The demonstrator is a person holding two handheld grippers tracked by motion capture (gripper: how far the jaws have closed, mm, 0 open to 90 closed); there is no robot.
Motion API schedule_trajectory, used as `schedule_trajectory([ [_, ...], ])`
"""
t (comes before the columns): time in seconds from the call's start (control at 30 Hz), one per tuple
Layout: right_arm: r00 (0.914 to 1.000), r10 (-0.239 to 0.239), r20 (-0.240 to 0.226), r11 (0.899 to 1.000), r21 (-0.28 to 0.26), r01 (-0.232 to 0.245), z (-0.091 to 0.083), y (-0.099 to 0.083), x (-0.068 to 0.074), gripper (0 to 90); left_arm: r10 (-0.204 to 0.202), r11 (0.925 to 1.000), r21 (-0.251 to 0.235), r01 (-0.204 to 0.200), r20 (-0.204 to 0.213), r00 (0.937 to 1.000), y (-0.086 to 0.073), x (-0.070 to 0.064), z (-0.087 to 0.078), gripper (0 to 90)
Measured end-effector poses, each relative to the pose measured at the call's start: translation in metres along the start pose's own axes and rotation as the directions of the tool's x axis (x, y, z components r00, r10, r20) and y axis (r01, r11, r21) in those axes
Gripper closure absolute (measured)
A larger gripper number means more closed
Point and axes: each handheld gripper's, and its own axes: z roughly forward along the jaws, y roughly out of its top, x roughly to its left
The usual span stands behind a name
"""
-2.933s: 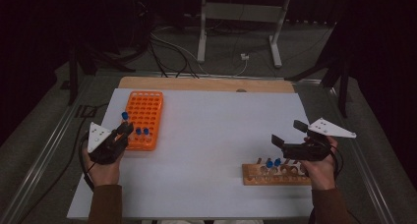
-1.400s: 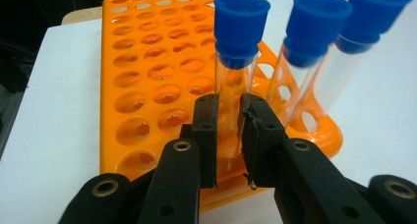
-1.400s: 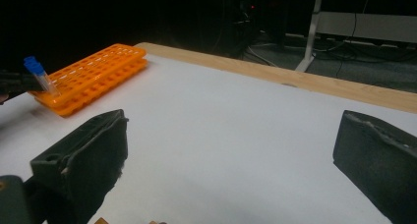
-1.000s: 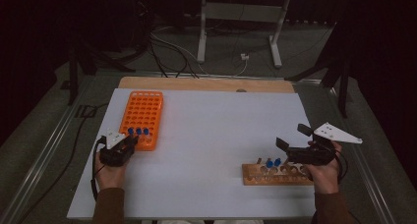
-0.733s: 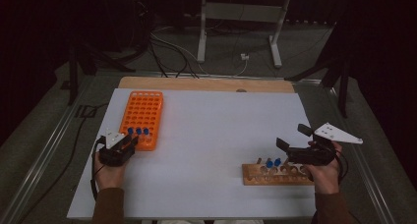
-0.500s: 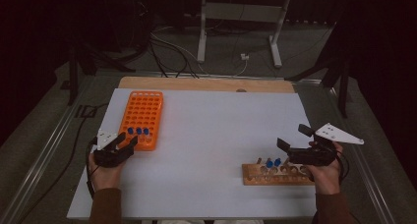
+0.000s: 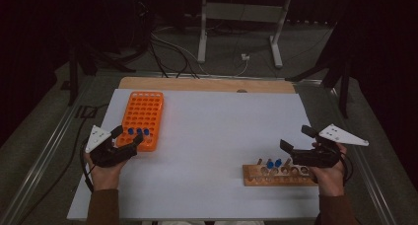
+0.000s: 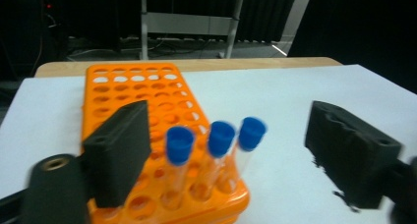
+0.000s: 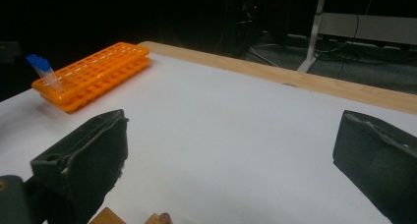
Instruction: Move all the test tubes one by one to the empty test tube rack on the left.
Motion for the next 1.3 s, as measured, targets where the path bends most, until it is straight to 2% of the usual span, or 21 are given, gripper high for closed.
schedule_trajectory([
  [0.07, 1.0, -0.004, 0.0, 1.0, -0.001, 0.004, -0.002, 0.001, 0.0, 0.4, 0.012, 0.9999, -0.001, -0.012, 0.017, 0.9998, 0.002, -0.006, 0.001, 16.7],
  [0.23, 0.9999, -0.002, 0.01, 1.0, 0.008, 0.002, -0.007, -0.001, -0.002, 0.9, 0.03, 0.9995, 0.009, -0.03, 0.019, 0.9994, 0.005, -0.02, 0.008, 9.1],
  [0.33, 0.9999, -0.005, 0.011, 1.0, 0.025, 0.004, -0.01, -0.005, -0.003, 3.0, 0.034, 0.9993, 0.015, -0.035, 0.046, 0.9983, 0.006, -0.028, 0.012, 4.4],
  [0.4, 0.9999, -0.011, 0.001, 0.999, 0.04, 0.011, -0.011, -0.008, -0.002, 4.7, 0.045, 0.9989, 0.013, -0.046, 0.06, 0.9972, 0.007, -0.032, 0.013, 2.5],
  [0.6, 0.9992, -0.033, -0.024, 0.997, 0.07, 0.035, -0.011, -0.015, 0.005, 6.9, 0.063, 0.9979, 0.01, -0.064, 0.059, 0.9963, 0.01, -0.041, 0.013, 0.8],
  [0.8, 0.9939, -0.083, -0.073, 0.99, 0.108, 0.09, -0.008, -0.021, 0.016, 13.0, 0.064, 0.9975, 0.026, -0.066, 0.061, 0.9961, 0.009, -0.042, 0.016, 0.8],
  [0.9, 0.9898, -0.101, -0.101, 0.986, 0.119, 0.113, -0.008, -0.025, 0.02, 18.2, 0.055, 0.998, 0.027, -0.057, 0.063, 0.9965, 0.009, -0.041, 0.016, 0.8],
  [1.1, 0.984, -0.121, -0.131, 0.979, 0.146, 0.14, -0.011, -0.032, 0.024, 42.1, 0.045, 0.9986, 0.026, -0.047, 0.062, 0.9971, 0.009, -0.04, 0.015, 0.8],
  [1.3, 0.9795, -0.132, -0.153, 0.969, 0.188, 0.16, -0.005, -0.04, 0.025, 57.1, 0.043, 0.9987, 0.024, -0.045, 0.062, 0.9971, 0.009, -0.04, 0.015, 0.8],
])
